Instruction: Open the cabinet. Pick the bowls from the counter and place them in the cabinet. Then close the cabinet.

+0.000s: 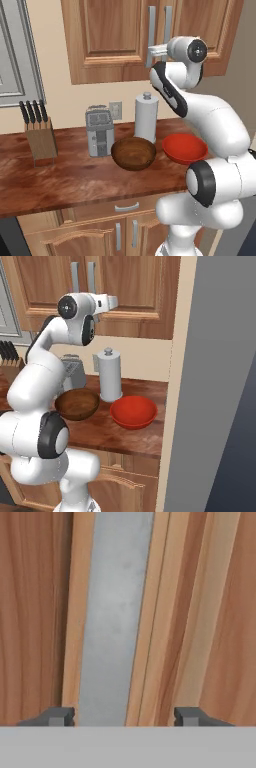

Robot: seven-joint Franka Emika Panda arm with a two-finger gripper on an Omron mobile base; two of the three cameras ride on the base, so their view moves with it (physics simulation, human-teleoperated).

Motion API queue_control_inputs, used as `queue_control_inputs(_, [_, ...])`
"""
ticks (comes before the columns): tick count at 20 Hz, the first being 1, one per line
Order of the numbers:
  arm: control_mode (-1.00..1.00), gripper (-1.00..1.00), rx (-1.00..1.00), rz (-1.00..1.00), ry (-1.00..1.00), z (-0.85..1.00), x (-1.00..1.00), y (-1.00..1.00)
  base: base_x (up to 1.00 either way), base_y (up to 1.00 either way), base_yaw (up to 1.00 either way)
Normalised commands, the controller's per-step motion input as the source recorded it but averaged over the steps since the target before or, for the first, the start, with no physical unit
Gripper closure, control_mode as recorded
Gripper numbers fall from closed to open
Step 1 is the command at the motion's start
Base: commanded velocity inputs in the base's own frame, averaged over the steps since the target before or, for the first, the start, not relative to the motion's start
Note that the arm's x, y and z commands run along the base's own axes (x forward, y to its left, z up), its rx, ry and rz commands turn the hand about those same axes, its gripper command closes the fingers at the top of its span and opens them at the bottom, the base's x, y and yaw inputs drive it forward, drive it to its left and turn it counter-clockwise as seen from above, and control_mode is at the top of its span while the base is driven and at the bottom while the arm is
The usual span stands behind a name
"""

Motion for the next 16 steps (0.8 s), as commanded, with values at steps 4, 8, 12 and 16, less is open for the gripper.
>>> queue_control_inputs(4, [-1.0, 1.0, 0.0, -0.25, 0.02, -0.68, 0.91, -0.17, 0.0, 0.0, 0.0])
queue_control_inputs(8, [-1.0, 1.0, 0.18, -0.17, 0.04, -0.52, 0.62, -0.97, 0.0, 0.0, 0.0])
queue_control_inputs(12, [-1.0, 1.0, 0.42, -0.03, 0.01, -0.11, -0.1, -1.0, 0.0, 0.0, 0.0])
queue_control_inputs(16, [-1.0, 1.0, 0.51, 0.01, 0.0, -0.13, -0.48, -1.0, 0.0, 0.0, 0.0])
